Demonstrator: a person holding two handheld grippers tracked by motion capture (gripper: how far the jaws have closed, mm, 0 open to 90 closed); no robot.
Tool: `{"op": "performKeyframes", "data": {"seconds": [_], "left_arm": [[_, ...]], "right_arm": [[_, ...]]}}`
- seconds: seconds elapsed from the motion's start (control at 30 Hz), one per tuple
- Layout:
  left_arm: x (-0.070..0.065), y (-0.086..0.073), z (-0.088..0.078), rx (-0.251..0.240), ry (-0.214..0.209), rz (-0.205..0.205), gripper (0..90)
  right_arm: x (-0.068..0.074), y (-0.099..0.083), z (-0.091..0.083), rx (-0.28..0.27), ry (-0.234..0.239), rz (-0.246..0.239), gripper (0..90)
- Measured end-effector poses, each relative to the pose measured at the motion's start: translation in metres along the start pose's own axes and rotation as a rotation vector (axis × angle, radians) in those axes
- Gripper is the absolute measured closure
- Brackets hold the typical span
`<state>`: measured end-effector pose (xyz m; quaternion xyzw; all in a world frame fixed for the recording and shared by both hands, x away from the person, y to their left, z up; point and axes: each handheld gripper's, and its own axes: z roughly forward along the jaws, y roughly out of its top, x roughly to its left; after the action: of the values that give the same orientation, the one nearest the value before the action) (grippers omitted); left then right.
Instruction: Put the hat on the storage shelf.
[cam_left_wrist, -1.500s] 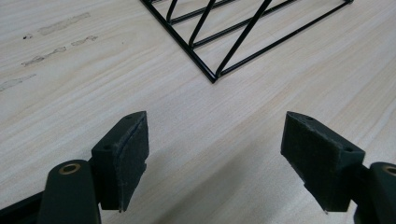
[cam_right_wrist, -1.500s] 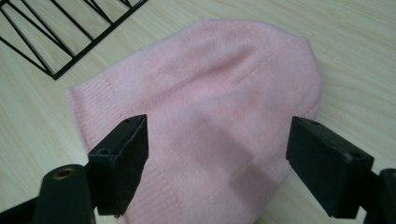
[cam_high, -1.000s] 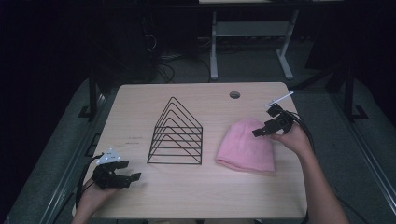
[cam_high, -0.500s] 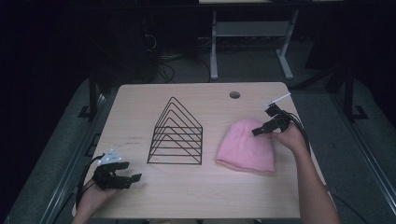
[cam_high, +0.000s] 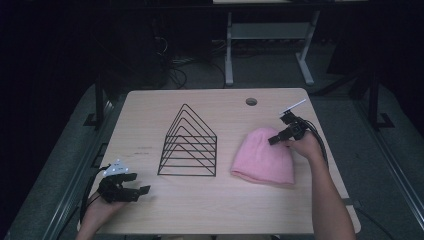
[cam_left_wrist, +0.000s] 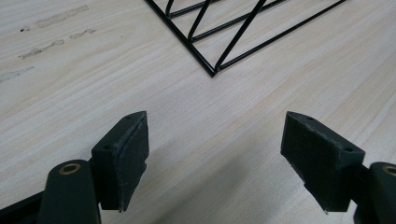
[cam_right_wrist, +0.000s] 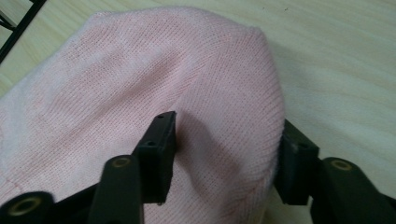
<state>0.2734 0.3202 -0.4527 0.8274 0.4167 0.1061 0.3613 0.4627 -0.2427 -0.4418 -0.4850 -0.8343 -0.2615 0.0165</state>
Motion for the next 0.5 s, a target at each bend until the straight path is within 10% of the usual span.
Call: {"op": "performKeyframes", "data": {"seconds": [0.5], "left_arm": [[-0.0012, 0.0009, 0.0014, -0.005, -0.012, 0.000, 23.7]], "right_arm": [[-0.0053, -0.0062, 0.0033, 0.005, 0.073, 0.055, 64.3]]}}
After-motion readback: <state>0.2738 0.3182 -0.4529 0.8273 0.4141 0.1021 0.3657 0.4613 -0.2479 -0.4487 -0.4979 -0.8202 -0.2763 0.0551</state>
